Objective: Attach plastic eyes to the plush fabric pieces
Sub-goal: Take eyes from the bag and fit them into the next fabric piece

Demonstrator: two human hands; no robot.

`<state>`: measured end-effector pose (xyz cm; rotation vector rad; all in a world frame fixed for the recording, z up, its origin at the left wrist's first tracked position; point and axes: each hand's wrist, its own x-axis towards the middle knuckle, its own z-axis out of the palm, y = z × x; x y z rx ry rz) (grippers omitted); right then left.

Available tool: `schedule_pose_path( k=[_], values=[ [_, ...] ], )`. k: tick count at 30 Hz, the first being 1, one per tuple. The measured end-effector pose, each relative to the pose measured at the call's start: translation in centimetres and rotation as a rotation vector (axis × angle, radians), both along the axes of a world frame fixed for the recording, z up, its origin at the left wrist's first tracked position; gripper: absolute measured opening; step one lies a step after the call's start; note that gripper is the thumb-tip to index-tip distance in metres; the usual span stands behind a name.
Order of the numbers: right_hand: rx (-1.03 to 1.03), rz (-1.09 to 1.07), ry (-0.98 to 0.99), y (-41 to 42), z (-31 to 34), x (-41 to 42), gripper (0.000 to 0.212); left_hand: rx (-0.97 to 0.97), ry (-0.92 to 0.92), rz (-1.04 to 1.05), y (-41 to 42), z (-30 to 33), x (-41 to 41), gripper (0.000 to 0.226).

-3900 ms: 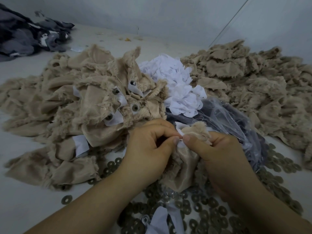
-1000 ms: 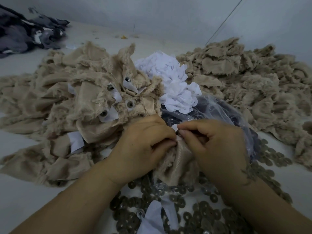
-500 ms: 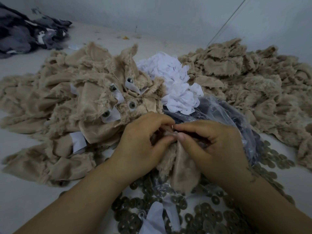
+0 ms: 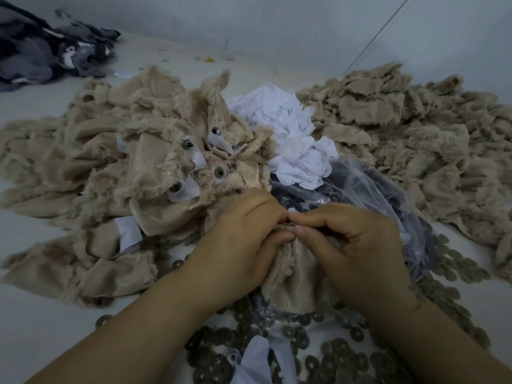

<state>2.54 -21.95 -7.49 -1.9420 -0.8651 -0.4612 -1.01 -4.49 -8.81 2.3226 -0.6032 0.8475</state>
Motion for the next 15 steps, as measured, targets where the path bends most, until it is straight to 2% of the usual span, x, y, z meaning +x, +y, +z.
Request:
schedule_pose_path(
  k=[7, 11, 13, 15],
  values=[
    [-0.058, -0.061, -0.136, 0.2, -0.5, -0.3, 0.013, -0.019, -0.076, 0.01, -0.1, -0.3, 0.2, 0.013],
    [-0.108, 0.012, -0.166, -0.1, 0.5, -0.4, 0.017, -0.02, -0.122, 0.05, -0.1, -0.3, 0.3, 0.019],
    [-0.079, 0.028, -0.116, -0.1, 1.2, -0.4, 0.024, -0.011, -0.142, 0.105, 0.1, 0.0, 0.3, 0.022],
    [0.008, -0.06, 0.017, -0.1, 1.4, -0.3, 0.028, 0.03, -0.179, 0.141, 0.2, 0.1, 0.2, 0.02]
  ],
)
